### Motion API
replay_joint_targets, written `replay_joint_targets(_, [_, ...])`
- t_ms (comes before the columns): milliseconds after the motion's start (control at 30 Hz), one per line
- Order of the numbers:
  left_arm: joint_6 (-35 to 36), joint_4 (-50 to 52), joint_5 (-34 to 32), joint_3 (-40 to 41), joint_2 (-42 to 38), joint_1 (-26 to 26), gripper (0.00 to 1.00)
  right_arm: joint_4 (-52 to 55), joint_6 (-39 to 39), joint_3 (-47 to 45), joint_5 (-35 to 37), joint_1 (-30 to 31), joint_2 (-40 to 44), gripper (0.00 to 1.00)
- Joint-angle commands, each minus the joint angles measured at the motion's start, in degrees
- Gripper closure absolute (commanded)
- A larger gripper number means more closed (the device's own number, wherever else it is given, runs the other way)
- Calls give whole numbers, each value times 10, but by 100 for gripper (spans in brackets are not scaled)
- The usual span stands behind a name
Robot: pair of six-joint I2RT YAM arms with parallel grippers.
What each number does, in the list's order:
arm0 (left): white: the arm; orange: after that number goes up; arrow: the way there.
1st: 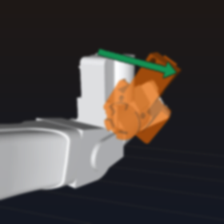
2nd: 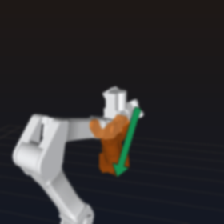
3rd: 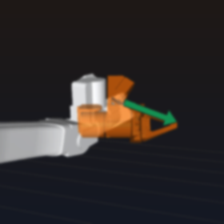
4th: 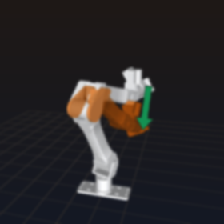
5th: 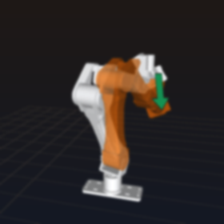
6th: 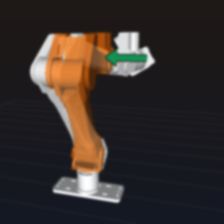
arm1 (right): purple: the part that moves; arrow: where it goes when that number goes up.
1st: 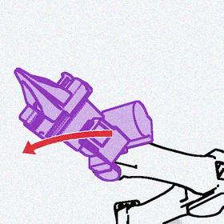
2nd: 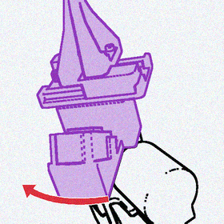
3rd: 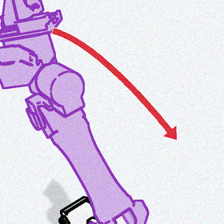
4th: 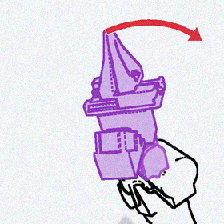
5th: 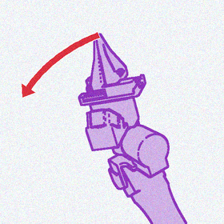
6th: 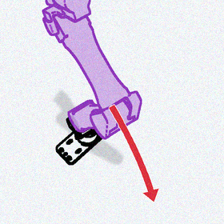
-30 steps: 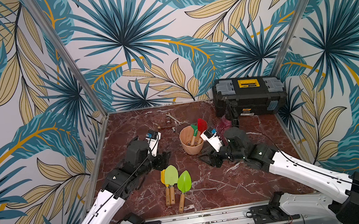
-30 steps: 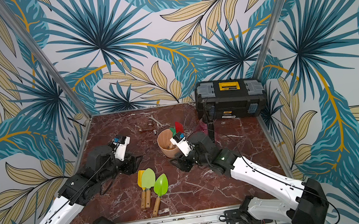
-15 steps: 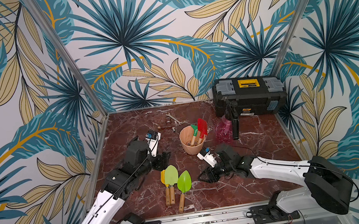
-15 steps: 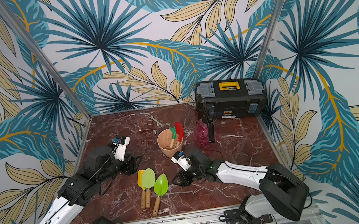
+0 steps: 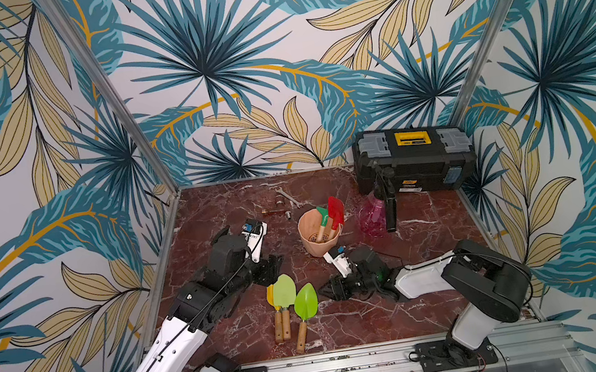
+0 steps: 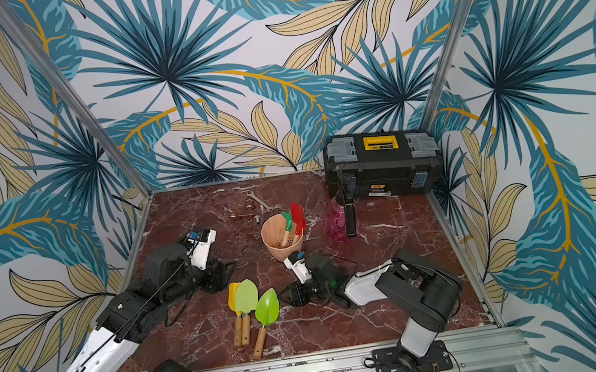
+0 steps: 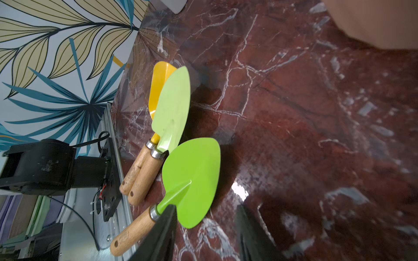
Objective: Organize the gardening tools
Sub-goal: Pick up the gardening tool from the center of the board.
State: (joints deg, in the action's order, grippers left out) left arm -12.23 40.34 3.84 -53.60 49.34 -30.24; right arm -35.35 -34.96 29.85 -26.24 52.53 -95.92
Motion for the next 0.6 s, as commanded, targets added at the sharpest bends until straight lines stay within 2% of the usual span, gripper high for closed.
replay_joint_targets(0, [4,8,-2,6,-11,0,33,-65,-17,2,32,13,-28,54])
replay_joint_targets(333, [8,8,-4,7,-12,-1,33,-90,-20,51,42,50,-115,56])
replay_joint_targets(433, [8,11,-5,7,-15,0,33,-106,-29,47,43,53,-123,62])
replay_joint_targets(567, [9,20,-5,4,-21,-1,33,-126,-37,39,47,52,-124,75])
